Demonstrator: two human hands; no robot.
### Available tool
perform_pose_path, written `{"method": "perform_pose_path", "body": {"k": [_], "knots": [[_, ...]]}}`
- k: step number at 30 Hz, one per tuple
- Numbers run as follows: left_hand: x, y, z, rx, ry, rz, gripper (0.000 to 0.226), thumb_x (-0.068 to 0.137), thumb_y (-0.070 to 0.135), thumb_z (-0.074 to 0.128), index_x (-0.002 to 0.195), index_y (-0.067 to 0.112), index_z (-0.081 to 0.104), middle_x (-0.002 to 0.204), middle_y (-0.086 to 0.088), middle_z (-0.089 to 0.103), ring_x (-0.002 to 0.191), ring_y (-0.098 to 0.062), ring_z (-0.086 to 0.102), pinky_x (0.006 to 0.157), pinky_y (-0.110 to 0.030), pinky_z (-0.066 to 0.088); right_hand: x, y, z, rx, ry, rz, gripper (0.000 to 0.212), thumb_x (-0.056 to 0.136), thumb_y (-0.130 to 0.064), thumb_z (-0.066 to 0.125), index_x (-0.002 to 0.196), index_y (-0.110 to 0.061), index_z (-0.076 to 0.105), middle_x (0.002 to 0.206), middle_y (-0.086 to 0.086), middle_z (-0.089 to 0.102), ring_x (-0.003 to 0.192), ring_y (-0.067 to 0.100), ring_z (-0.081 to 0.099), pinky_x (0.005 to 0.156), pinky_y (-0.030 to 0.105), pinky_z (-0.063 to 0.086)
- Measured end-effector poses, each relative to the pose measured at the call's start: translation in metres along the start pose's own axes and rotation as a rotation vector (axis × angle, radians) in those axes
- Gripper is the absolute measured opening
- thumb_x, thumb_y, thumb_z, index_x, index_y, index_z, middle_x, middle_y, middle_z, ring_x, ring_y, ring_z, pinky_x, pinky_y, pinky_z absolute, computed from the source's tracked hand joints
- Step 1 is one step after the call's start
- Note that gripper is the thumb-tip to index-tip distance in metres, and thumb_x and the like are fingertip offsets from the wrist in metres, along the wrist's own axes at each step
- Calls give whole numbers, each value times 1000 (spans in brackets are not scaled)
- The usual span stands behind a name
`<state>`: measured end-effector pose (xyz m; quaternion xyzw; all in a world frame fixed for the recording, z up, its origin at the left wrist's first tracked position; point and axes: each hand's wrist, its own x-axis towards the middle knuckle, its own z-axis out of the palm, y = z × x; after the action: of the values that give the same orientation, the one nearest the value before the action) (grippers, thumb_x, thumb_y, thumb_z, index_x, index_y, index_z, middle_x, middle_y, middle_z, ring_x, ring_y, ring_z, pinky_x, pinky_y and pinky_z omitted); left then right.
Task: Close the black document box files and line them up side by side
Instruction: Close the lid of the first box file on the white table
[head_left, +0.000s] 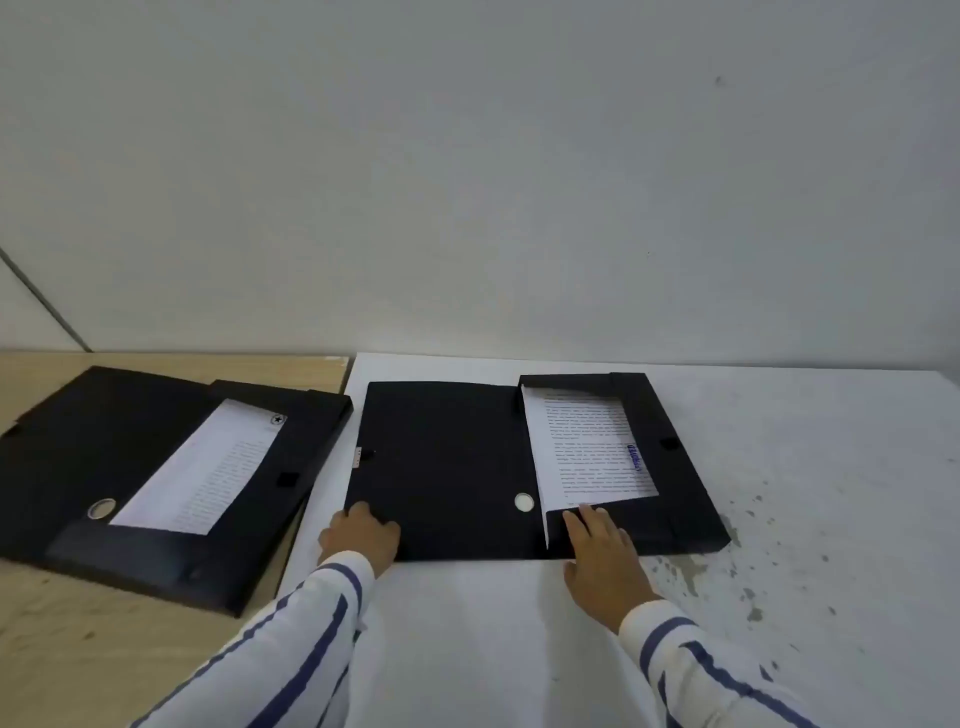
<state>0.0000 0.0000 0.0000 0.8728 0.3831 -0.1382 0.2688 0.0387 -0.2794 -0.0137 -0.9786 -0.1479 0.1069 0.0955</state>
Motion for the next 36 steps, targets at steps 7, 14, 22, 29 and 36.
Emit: {"method": "perform_pose_path", "body": {"k": [7,14,22,29,36], "knots": [[11,6,-1,-88,74,-141,44,86,29,52,123,5,49,127,-20,49,115,-39,47,98,-44,38,-1,6,18,-57,-25,-5,65,95,-20,39,149,-17,4,161,8,0,147,29,-6,118,44,-3],[17,11,-21,-229,-7,-204,46,84,33,54,117,1,56,115,-20,57,104,-37,55,89,-37,45,2,3,19,-61,-34,16,65,95,-18,38,149,-17,2,160,8,-2,147,29,-8,118,44,-6],[15,11,-26,-95,13,-259,37,83,28,49,110,5,59,119,-17,56,105,-33,55,96,-37,45,5,-1,17,-62,-59,55,68,94,-21,42,149,-18,3,161,7,-2,147,28,-7,118,44,-4],[28,5,-43,-427,-40,-147,23,87,14,49,66,4,51,82,-17,55,79,-31,53,76,-34,44,5,-4,15,-60,-69,71,68,94,-21,43,149,-17,3,160,7,-1,147,28,-6,118,44,-3],[-15,55,-83,-640,-151,213,9,90,30,52,85,23,54,94,-6,60,87,-26,60,62,-35,56,3,-6,14,12,-54,87,68,93,-20,45,149,-17,7,160,5,1,147,26,-5,118,43,-2]]}}
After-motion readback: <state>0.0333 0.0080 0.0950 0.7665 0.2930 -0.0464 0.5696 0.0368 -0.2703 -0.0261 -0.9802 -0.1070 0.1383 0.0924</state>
